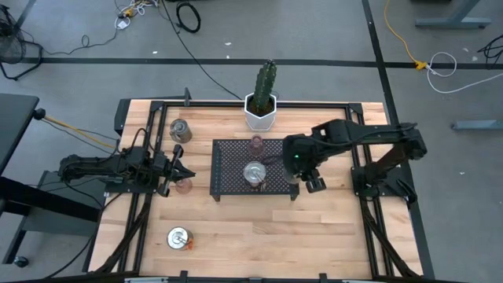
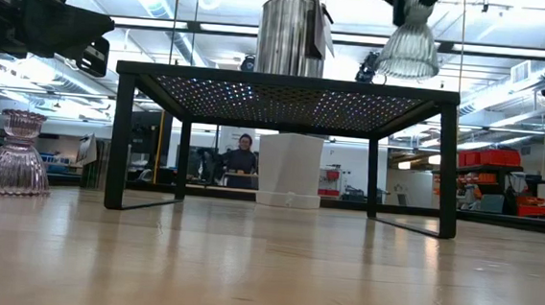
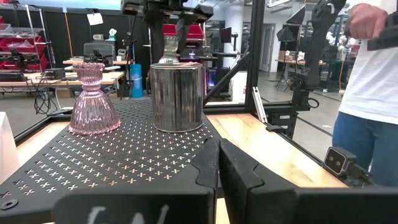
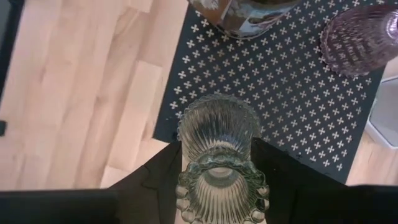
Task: Pick & Place candle stick holders
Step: Put the green glass candle holder on the shelf
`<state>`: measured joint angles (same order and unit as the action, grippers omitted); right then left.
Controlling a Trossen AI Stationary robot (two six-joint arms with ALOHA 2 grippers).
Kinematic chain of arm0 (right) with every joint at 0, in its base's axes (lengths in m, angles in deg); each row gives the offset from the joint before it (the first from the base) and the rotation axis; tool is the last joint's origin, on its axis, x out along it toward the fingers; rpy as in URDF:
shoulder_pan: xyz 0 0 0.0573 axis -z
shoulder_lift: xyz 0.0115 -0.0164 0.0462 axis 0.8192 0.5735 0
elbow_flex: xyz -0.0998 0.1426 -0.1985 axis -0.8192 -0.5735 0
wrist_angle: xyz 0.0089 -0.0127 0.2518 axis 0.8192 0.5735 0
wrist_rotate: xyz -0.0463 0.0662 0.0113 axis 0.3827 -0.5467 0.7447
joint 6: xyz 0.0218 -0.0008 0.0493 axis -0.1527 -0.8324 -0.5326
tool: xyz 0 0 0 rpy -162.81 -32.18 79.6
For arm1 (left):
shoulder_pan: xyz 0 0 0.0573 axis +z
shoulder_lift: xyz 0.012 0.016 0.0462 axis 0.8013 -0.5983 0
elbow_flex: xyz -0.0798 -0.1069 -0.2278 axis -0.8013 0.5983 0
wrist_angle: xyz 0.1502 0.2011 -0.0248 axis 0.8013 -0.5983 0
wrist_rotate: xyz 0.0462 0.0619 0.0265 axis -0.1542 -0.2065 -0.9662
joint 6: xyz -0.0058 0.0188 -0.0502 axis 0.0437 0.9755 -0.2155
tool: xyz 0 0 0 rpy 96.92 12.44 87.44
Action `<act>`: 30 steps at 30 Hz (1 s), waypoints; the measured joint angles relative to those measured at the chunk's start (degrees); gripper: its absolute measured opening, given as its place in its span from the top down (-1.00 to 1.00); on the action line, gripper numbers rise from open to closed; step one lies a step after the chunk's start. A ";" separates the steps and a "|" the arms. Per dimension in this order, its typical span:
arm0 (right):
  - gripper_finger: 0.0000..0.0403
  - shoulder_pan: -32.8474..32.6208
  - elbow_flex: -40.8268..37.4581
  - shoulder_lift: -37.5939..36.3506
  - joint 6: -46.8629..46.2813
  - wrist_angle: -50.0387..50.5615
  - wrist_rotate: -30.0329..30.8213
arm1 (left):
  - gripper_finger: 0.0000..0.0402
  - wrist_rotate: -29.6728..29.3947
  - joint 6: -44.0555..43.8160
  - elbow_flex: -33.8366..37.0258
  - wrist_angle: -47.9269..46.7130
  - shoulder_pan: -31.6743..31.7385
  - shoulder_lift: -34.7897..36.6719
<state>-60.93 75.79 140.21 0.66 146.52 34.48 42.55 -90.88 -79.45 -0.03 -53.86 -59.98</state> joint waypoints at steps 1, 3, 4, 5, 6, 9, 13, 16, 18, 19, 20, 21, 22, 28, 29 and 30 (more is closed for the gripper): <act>0.18 0.21 0.00 0.53 0.72 -0.08 0.01 | 0.91 0.00 0.00 0.00 -0.02 0.00 0.00; 0.18 0.61 0.00 1.47 2.08 -0.08 0.00 | 0.91 0.00 0.00 0.01 -0.01 0.00 0.00; 0.18 0.73 0.00 1.95 2.53 -0.14 0.01 | 0.91 0.00 0.01 0.01 -0.01 -0.02 0.00; 0.18 0.92 0.00 2.29 3.01 -0.29 0.02 | 0.91 0.00 0.00 0.01 0.00 0.00 0.00; 0.18 1.04 0.00 2.58 3.43 -0.40 -0.01 | 0.91 0.00 0.00 0.01 -0.01 -0.02 0.00; 0.17 1.11 0.04 3.66 3.89 -0.45 0.00 | 0.91 0.00 0.00 0.01 -0.01 -0.01 0.00; 0.17 1.45 0.04 4.36 4.17 -1.09 0.08 | 0.91 0.00 0.00 0.01 0.00 0.00 -0.01; 0.17 2.52 0.04 4.62 4.30 -1.73 0.06 | 0.91 0.00 0.00 0.02 0.00 0.00 0.00; 0.17 3.80 0.04 4.58 4.56 -2.42 0.12 | 0.91 0.00 0.00 0.00 -0.02 -0.02 0.00; 0.17 4.62 0.04 4.58 4.66 -2.80 0.11 | 0.91 0.00 0.00 0.00 0.00 -0.02 -0.02; 0.17 5.47 0.04 4.58 4.67 -3.02 0.13 | 0.91 0.00 0.00 0.01 0.00 -0.01 0.00; 0.17 6.30 0.04 4.58 4.60 -3.17 0.14 | 0.91 0.00 0.00 0.02 -0.02 -0.01 -0.01; 0.17 7.31 0.04 4.58 4.51 -3.39 0.15 | 0.91 0.00 0.00 0.00 0.00 -0.02 -0.01; 0.17 13.05 0.04 4.77 4.33 -6.50 0.22 | 0.91 0.00 0.00 0.01 0.00 0.00 0.00; 0.17 13.80 0.04 4.85 4.33 -6.85 0.28 | 0.91 0.00 0.00 0.02 0.00 -0.02 0.00; 0.17 14.49 0.04 5.00 4.35 -7.15 0.35 | 0.91 0.00 0.00 0.00 0.00 -0.02 0.00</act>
<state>-46.45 75.84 145.21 5.01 139.36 34.83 42.55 -90.88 -79.45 -0.03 -53.88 -59.97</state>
